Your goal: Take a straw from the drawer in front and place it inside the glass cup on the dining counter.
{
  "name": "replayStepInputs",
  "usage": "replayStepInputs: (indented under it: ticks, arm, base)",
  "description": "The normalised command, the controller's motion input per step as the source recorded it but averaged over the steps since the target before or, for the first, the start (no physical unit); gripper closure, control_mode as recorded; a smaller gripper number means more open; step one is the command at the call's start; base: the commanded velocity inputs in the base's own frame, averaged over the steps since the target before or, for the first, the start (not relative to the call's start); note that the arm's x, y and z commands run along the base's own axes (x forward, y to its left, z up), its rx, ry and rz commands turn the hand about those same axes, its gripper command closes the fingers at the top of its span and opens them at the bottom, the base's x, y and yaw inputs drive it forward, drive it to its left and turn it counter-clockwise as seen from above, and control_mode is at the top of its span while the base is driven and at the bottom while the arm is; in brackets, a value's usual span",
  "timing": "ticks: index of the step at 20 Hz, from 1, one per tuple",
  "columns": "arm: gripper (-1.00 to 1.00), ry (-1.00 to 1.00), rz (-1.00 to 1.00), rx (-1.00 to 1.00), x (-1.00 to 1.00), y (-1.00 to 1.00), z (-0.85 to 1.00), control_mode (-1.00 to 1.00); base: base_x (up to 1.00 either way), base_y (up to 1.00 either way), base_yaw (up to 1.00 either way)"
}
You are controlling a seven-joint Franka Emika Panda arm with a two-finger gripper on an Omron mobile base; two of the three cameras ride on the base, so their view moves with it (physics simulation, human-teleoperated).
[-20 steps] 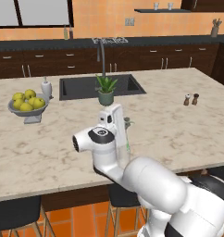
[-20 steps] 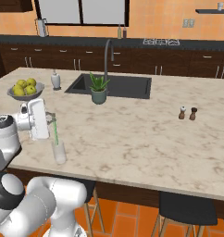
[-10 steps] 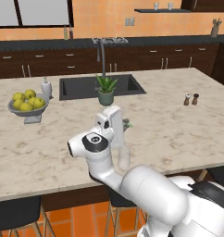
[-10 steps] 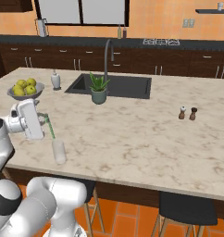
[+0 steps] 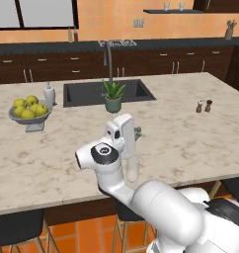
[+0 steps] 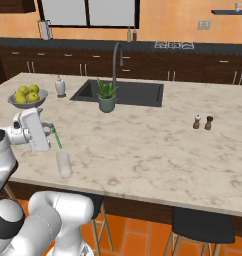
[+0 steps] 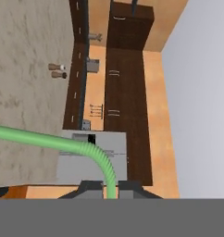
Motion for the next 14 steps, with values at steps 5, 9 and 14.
replayStepInputs:
  ticks: [5,9,14]
  arm:
    - [1.00,0.09,-0.10,0.00,-0.10,-0.06,0.17,-1.00]
    - [1.00,0.20,-0.08,0.00,0.00,-0.01,0.01,-1.00]
    - [1.00,0.07,-0.01,0.00,0.00,0.00,-0.04,-1.00]
  base:
    - [0.00,0.00,0.00]
    - [0.00,0.00,0.00]
    - [0.00,0.00,0.00]
